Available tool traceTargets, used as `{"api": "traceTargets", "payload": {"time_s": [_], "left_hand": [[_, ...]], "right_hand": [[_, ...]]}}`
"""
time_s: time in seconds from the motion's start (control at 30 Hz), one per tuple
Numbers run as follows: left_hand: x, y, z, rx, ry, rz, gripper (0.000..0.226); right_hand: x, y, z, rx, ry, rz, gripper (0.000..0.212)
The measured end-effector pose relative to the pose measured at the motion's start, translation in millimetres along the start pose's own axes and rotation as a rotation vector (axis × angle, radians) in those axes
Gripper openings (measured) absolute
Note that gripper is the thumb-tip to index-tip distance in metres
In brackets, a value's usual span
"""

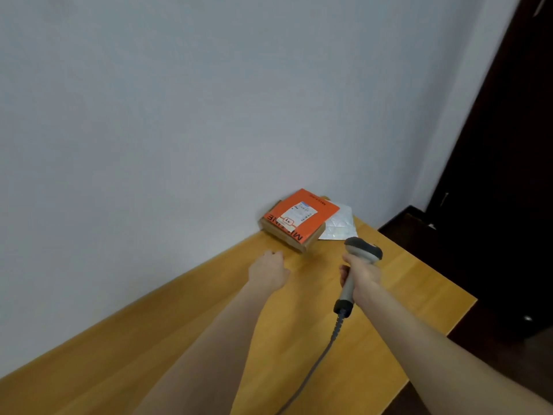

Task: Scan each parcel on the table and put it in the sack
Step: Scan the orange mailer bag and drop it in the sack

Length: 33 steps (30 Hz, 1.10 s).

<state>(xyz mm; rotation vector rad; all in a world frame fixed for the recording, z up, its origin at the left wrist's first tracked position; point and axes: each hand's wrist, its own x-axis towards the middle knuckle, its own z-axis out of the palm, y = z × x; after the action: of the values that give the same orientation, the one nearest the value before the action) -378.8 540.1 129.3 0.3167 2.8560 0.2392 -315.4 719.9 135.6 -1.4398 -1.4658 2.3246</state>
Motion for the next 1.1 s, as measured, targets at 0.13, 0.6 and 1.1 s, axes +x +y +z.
{"api": "traceTargets", "payload": {"time_s": [0.13, 0.6, 1.1], "left_hand": [[54, 3, 13, -0.084, -0.024, -0.045, 0.047], [228, 19, 27, -0.091, 0.067, -0.048, 0.059], [229, -12, 63, -0.418, -0.042, -0.421, 0.084]], "right_hand": [[45, -11, 15, -0.016, 0.017, 0.015, 0.018], [183, -24, 75, -0.067, -0.08, 0.046, 0.011], [221, -18, 115, -0.112, -0.314, 0.081, 0.026]]}}
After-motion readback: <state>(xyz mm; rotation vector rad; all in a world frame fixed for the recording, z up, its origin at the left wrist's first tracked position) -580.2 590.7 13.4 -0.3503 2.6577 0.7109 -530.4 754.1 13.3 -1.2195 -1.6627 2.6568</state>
